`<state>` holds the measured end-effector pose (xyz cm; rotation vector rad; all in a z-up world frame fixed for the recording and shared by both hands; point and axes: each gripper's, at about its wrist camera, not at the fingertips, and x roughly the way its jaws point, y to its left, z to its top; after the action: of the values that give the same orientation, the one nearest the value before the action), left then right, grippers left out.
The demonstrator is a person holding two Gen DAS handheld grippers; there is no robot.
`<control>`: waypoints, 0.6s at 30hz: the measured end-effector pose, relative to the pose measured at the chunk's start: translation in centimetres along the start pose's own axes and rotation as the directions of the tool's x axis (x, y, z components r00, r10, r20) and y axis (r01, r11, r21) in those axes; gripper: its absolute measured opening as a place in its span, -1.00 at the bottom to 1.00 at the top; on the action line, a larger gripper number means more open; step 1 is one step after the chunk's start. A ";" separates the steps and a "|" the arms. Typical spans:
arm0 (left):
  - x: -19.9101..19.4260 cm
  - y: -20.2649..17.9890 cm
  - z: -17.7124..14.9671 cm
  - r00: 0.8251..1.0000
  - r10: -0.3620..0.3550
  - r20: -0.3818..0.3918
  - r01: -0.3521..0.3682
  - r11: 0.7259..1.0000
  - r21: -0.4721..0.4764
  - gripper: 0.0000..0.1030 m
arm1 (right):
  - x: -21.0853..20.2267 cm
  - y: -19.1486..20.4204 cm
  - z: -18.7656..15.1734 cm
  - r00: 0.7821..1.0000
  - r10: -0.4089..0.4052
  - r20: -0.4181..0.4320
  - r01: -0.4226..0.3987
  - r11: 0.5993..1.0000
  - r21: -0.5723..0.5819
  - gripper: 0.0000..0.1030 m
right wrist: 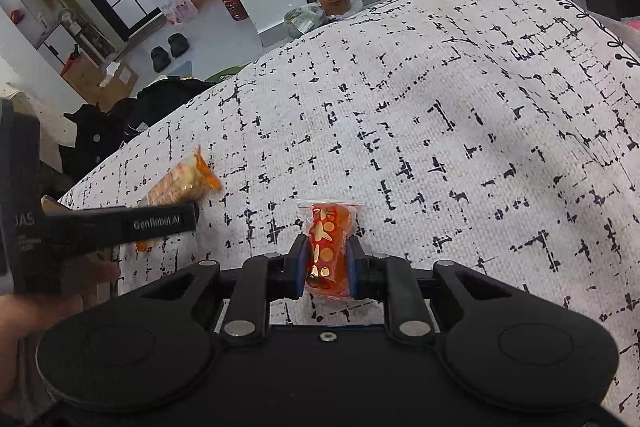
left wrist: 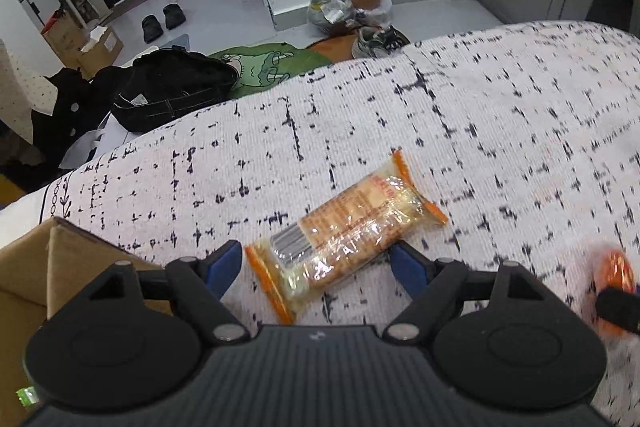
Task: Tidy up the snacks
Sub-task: 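Grasp the orange candy packet with the right tool while the left tool grasps the wafer pack, then lift the wafer pack with the left tool while the right tool holds the orange candy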
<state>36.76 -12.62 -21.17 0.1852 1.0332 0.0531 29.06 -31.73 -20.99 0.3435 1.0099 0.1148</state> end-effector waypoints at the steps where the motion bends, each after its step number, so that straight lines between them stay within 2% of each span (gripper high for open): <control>1: 0.1 0.1 0.1 1.000 -0.002 0.004 0.002 1.000 -0.009 0.58 | 0.0 -0.1 0.0 1.000 -0.002 -0.001 0.002 1.000 0.002 -0.62; 6: 0.6 0.9 0.3 0.999 -0.045 0.006 0.046 0.996 -0.083 0.54 | 0.0 -0.1 -0.1 1.000 -0.003 -0.003 0.003 1.000 0.003 -0.62; 9: 0.7 1.5 0.2 0.995 -0.096 0.012 0.097 0.986 -0.139 0.31 | 0.1 0.0 -0.1 1.000 -0.004 -0.004 0.004 1.000 0.006 -0.62; 14: 0.1 1.2 0.2 0.983 -0.181 0.008 0.180 0.973 -0.147 -0.16 | 0.0 0.0 -0.2 1.000 -0.004 -0.004 0.004 1.000 0.006 -0.62; 18: -0.3 0.7 -0.2 0.980 -0.201 0.011 0.200 0.969 -0.142 -0.24 | -0.1 -0.1 -0.3 1.000 -0.009 -0.002 0.009 1.000 0.010 -0.62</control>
<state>36.46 -11.99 -20.88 -0.0499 1.0430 -0.0563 28.75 -31.84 -21.08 0.3482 1.0137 0.1018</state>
